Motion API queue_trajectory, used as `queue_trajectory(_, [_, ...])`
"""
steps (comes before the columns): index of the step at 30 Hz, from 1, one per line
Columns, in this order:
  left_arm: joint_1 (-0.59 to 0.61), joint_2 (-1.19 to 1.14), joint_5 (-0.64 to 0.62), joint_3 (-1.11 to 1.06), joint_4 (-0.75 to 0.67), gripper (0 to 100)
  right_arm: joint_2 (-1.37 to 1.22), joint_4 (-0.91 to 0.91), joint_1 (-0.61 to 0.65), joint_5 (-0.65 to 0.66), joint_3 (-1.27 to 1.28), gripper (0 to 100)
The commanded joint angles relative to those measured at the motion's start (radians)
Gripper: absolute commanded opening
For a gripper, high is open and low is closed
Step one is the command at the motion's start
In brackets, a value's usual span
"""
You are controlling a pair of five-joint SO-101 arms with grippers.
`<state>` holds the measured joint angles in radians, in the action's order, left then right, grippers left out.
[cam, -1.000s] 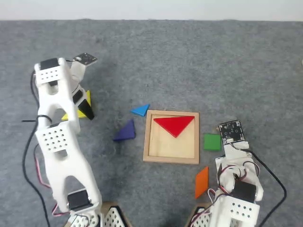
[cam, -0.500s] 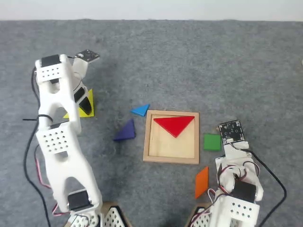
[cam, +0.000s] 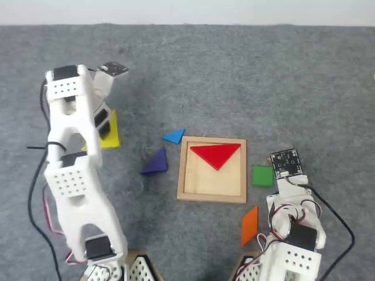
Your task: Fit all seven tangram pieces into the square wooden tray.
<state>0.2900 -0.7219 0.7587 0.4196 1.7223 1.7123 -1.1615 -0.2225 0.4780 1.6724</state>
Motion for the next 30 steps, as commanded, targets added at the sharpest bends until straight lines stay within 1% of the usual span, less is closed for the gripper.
queue_trajectory(1, [-0.095,0.11,0.014,-0.197,0.006,7,0.008,0.004,-0.004,0.011,0.015,6.6])
queue_trajectory(6, [-0.146,0.245,0.006,-0.394,-0.075,7,0.01,0.001,-0.004,0.011,0.015,6.5])
queue_trajectory(8, [-0.157,0.27,-0.018,-0.437,-0.11,8,0.01,0.001,-0.004,0.011,0.015,6.5])
queue_trajectory(11, [-0.16,0.287,-0.046,-0.456,-0.143,8,0.01,0.001,-0.004,0.011,0.015,6.5])
queue_trajectory(16, [-0.18,0.344,-0.048,-0.472,-0.126,8,0.01,0.001,-0.004,0.011,0.015,6.5])
queue_trajectory(19, [-0.247,0.43,-0.048,-0.529,-0.104,8,0.01,0.001,-0.004,0.011,0.015,6.5])
queue_trajectory(22, [-0.341,0.54,-0.048,-0.647,-0.115,8,0.01,0.001,-0.004,0.011,0.015,6.5])
queue_trajectory(26, [-0.44,0.68,-0.087,-0.828,-0.186,8,0.01,0.001,-0.004,0.011,0.015,6.5])
queue_trajectory(30, [-0.512,0.784,-0.098,-0.949,-0.235,8,0.01,0.001,-0.005,0.011,0.015,6.5])
